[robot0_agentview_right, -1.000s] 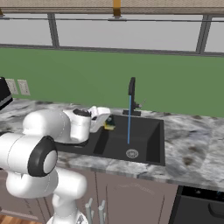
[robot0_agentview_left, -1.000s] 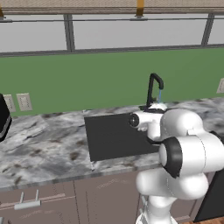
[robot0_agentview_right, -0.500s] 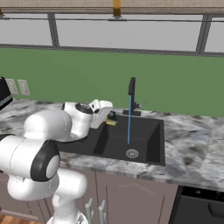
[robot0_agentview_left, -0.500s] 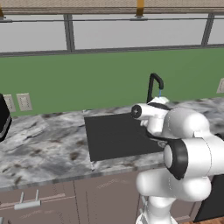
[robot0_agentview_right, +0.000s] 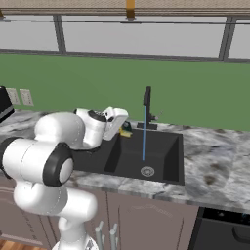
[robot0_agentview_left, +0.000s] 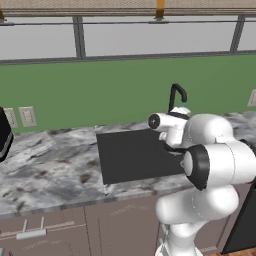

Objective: Soak the sponge with water for a few seconds and then drop it inside the sink.

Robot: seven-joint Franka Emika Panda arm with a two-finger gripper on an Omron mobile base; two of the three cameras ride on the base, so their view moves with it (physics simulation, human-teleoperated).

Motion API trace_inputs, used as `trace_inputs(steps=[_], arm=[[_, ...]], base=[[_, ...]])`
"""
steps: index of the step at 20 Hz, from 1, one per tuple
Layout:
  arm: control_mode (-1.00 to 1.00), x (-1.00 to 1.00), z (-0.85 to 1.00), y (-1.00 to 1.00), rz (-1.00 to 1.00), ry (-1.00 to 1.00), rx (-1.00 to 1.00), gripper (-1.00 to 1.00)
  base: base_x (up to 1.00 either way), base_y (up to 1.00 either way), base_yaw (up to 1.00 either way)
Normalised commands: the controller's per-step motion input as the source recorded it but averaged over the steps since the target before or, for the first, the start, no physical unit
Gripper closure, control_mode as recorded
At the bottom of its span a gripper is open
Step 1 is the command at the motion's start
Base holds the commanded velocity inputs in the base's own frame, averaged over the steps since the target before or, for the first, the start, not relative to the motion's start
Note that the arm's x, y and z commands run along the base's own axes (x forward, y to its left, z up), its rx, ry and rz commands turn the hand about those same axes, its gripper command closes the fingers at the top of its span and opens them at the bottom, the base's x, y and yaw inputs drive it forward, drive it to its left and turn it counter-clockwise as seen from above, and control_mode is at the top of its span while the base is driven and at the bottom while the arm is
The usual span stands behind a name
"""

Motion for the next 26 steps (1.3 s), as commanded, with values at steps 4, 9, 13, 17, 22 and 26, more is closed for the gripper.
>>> trace_inputs(steps=[4,9,13,17,22,26], arm=[[-1.0,0.18,-0.2,0.0,0.0,0.0,0.0,1.0],[-1.0,0.17,-0.01,-0.01,0.0,0.0,0.0,1.0],[-1.0,0.15,-0.04,-0.09,0.0,0.0,0.0,1.0],[-1.0,0.06,-0.04,-0.16,0.0,0.0,0.0,1.0],[-1.0,0.0,0.0,-0.14,0.0,0.0,0.0,1.0],[-1.0,0.0,0.0,-0.12,0.0,0.0,0.0,1.0]], base=[[0.0,0.0,0.0],[0.0,0.0,0.0],[0.0,0.0,0.0],[0.0,0.0,0.0],[0.0,0.0,0.0],[0.0,0.0,0.0]])
